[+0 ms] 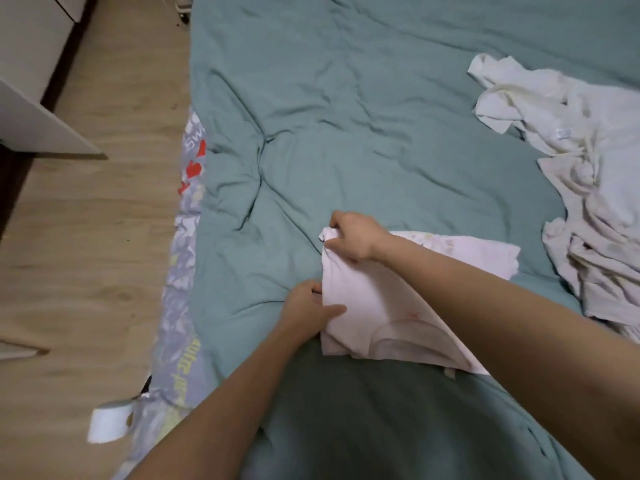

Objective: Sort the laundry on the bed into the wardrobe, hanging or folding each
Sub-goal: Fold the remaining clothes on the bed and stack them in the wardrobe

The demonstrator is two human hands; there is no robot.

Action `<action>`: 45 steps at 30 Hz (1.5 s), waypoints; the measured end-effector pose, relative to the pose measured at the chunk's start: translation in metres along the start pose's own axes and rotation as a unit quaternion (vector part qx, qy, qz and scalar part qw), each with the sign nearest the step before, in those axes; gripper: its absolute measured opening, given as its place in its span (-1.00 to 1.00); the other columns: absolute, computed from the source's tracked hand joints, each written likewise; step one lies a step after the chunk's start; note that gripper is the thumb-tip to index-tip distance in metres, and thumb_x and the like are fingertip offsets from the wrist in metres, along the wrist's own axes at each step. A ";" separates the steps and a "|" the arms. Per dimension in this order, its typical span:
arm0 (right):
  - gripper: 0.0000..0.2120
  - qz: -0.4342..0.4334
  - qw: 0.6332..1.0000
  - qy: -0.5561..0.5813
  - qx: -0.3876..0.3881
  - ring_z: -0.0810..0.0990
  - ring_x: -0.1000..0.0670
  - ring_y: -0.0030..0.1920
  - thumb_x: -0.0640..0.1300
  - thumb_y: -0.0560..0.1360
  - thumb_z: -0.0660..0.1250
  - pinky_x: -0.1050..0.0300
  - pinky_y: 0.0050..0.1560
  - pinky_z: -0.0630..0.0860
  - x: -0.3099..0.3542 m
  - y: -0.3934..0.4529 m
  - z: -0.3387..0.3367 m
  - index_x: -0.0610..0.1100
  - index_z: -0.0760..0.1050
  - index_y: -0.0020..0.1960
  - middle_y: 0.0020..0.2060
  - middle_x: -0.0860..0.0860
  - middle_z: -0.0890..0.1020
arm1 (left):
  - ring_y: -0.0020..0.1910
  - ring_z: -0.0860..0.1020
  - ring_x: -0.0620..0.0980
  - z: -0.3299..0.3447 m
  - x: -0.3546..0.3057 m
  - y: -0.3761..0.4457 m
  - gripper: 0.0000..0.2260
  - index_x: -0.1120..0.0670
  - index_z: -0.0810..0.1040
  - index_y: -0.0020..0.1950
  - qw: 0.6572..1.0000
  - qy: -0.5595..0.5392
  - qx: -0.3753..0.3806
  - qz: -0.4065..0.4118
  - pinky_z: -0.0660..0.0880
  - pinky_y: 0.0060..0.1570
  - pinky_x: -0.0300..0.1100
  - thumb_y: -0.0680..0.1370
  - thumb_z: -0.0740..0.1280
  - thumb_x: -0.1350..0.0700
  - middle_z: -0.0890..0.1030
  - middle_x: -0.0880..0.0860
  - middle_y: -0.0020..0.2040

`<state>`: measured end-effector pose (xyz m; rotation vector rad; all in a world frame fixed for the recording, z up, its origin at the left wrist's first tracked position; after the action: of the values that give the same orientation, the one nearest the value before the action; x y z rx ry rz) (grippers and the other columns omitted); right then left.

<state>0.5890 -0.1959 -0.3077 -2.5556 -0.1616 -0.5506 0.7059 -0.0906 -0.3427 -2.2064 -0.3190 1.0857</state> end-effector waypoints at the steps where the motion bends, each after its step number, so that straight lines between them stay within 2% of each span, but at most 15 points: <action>1: -0.66 0.013 1.000 0.007 0.018 0.56 -0.19 0.06 -0.01 0.53 0.28 0.07 0.00 0.42 0.001 0.003 0.001 -0.22 0.44 0.18 0.10 -0.21 0.59 | -0.34 0.52 -0.22 0.001 0.000 -0.002 -0.81 0.08 0.54 -0.11 1.000 -0.015 0.013 0.005 0.40 -0.36 -0.38 0.39 0.53 0.15 0.63 0.03 -0.19; 5: -0.78 0.047 0.990 0.101 0.090 0.54 -0.03 -0.42 -0.06 0.48 0.36 0.28 -0.36 0.47 0.004 0.005 0.007 -0.20 0.51 -0.23 -0.38 -0.11 0.60 | -0.27 0.57 -0.19 0.008 0.002 -0.015 -0.82 0.18 0.62 0.05 0.993 -0.088 0.078 -0.019 0.47 -0.33 -0.42 0.46 0.47 0.21 0.68 0.10 -0.03; 8: -0.87 0.033 0.989 0.145 0.016 0.58 -0.04 -0.34 -0.20 0.46 0.34 0.18 -0.25 0.52 0.009 0.012 -0.005 -0.25 0.58 -0.20 -0.31 -0.14 0.62 | -0.23 0.57 -0.13 0.012 0.008 -0.021 -0.83 0.20 0.61 0.06 0.985 -0.118 0.112 -0.056 0.46 -0.34 -0.37 0.49 0.43 0.22 0.65 0.06 -0.06; 12: -0.76 0.030 0.963 0.265 -0.031 0.52 0.16 -0.59 -0.44 0.46 0.21 0.31 -0.43 0.48 0.022 0.021 -0.010 -0.21 0.57 -0.24 -0.40 -0.04 0.61 | -0.11 0.60 0.01 -0.006 0.013 -0.021 -0.88 0.19 0.61 0.01 0.987 -0.139 0.050 -0.064 0.57 -0.14 -0.19 0.49 0.42 0.26 0.63 0.08 -0.06; 16: -0.84 -0.004 0.963 0.261 -0.060 0.48 0.24 -0.44 -0.36 0.44 0.28 0.30 -0.26 0.43 0.035 0.021 -0.018 -0.22 0.62 -0.12 -0.35 0.07 0.56 | -0.11 0.60 0.04 -0.032 0.016 -0.023 -0.87 0.19 0.61 0.03 0.987 -0.152 -0.008 -0.057 0.58 -0.04 -0.09 0.49 0.41 0.28 0.65 0.09 -0.06; 20: -0.90 -0.009 0.927 0.366 -0.080 0.46 0.28 -0.46 -0.30 0.44 0.40 0.39 -0.28 0.39 0.033 -0.001 -0.041 -0.13 0.56 -0.19 -0.37 0.09 0.53 | -0.20 0.60 -0.17 -0.039 -0.007 -0.036 -0.80 0.10 0.60 0.07 0.988 -0.155 0.012 0.012 0.57 -0.19 -0.35 0.48 0.42 0.30 0.65 -0.08 -0.13; 23: -0.84 0.005 0.899 0.422 -0.117 0.41 0.21 -0.49 -0.30 0.42 0.45 0.39 -0.34 0.38 0.006 -0.036 -0.069 -0.09 0.53 -0.21 -0.43 0.04 0.45 | -0.17 0.64 -0.12 -0.025 -0.029 -0.052 -0.76 0.10 0.58 0.06 0.978 -0.192 0.069 0.035 0.58 -0.16 -0.28 0.46 0.42 0.34 0.67 -0.04 -0.11; 28: -0.80 0.070 0.908 0.390 -0.139 0.26 0.11 -0.48 -0.35 0.35 0.49 0.29 -0.42 0.28 -0.070 -0.093 -0.086 -0.16 0.55 -0.10 -0.46 0.03 0.25 | -0.51 0.42 -0.33 0.021 -0.087 -0.071 -0.76 0.06 0.42 -0.11 0.989 -0.040 0.120 0.076 0.31 -0.46 -0.47 0.44 0.41 0.34 0.46 -0.10 -0.34; 31: -0.73 0.097 0.910 0.370 -0.158 0.31 0.07 -0.42 -0.43 0.33 0.44 0.22 -0.37 0.31 -0.117 -0.109 -0.089 -0.13 0.52 -0.09 -0.38 0.04 0.33 | -0.44 0.38 -0.22 0.067 -0.116 -0.079 -0.75 0.07 0.37 -0.09 0.985 0.016 0.117 0.122 0.28 -0.43 -0.42 0.41 0.38 0.33 0.38 -0.09 -0.31; 34: -0.67 0.139 0.909 0.352 -0.175 0.41 0.03 -0.23 -0.44 0.34 0.42 0.36 -0.31 0.33 -0.157 -0.116 -0.083 -0.19 0.52 0.05 -0.16 -0.02 0.46 | -0.28 0.39 -0.07 0.116 -0.123 -0.081 -0.72 0.04 0.36 -0.01 0.984 0.026 0.132 0.115 0.34 -0.25 -0.27 0.41 0.39 0.27 0.38 -0.10 -0.27; 38: -0.65 0.211 0.900 0.335 -0.182 0.45 0.00 -0.10 -0.41 0.34 0.42 0.24 -0.21 0.37 -0.201 -0.118 -0.063 -0.24 0.51 0.11 -0.08 -0.04 0.50 | -0.22 0.51 -0.09 0.155 -0.122 -0.075 -0.74 0.11 0.52 0.13 0.972 0.050 0.201 0.109 0.43 -0.14 -0.26 0.47 0.43 0.19 0.60 0.01 -0.13; 39: -0.66 0.223 0.898 0.335 -0.179 0.47 -0.01 -0.09 -0.41 0.35 0.41 0.22 -0.19 0.37 -0.208 -0.118 -0.057 -0.23 0.51 0.10 -0.08 -0.04 0.51 | -0.28 0.52 -0.15 0.150 -0.125 -0.069 -0.80 0.14 0.58 0.10 0.976 0.037 0.175 0.126 0.44 -0.15 -0.28 0.48 0.41 0.21 0.63 0.05 -0.12; 41: -0.69 0.229 0.896 0.339 -0.173 0.47 -0.02 -0.11 -0.41 0.35 0.40 0.24 -0.26 0.38 -0.218 -0.117 -0.050 -0.25 0.52 0.08 -0.11 -0.05 0.52 | -0.33 0.49 -0.27 0.116 -0.135 -0.050 -0.86 0.13 0.62 0.03 0.986 -0.015 0.029 0.163 0.42 -0.17 -0.36 0.51 0.32 0.25 0.63 0.03 -0.13; 43: -0.73 0.232 0.901 0.324 -0.174 0.48 -0.02 -0.12 -0.41 0.36 0.38 0.22 -0.28 0.37 -0.221 -0.118 -0.051 -0.23 0.54 0.03 -0.14 -0.05 0.52 | -0.18 0.50 -0.22 0.075 -0.142 -0.033 -0.83 0.09 0.58 0.07 0.976 -0.042 -0.120 0.178 0.44 -0.04 -0.31 0.53 0.28 0.23 0.59 0.00 -0.01; 45: -0.75 0.243 0.906 0.301 -0.173 0.48 -0.03 -0.11 -0.43 0.36 0.35 0.23 -0.21 0.34 -0.225 -0.121 -0.054 -0.17 0.52 -0.02 -0.14 -0.05 0.53 | 0.06 0.49 -0.04 0.058 -0.149 -0.011 -0.76 0.10 0.52 0.20 0.970 -0.002 -0.152 0.191 0.37 0.19 -0.24 0.54 0.31 0.20 0.49 0.04 0.12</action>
<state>0.3394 -0.1210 -0.3027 -2.4636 0.8322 -1.2006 0.5686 -0.1273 -0.2696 -2.6133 -0.0619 1.3152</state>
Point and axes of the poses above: each hand's wrist, its own y-axis towards the middle knuckle, its own z-axis out of the palm, x = y × z, the point moved 9 cm from there along y, towards the middle knuckle
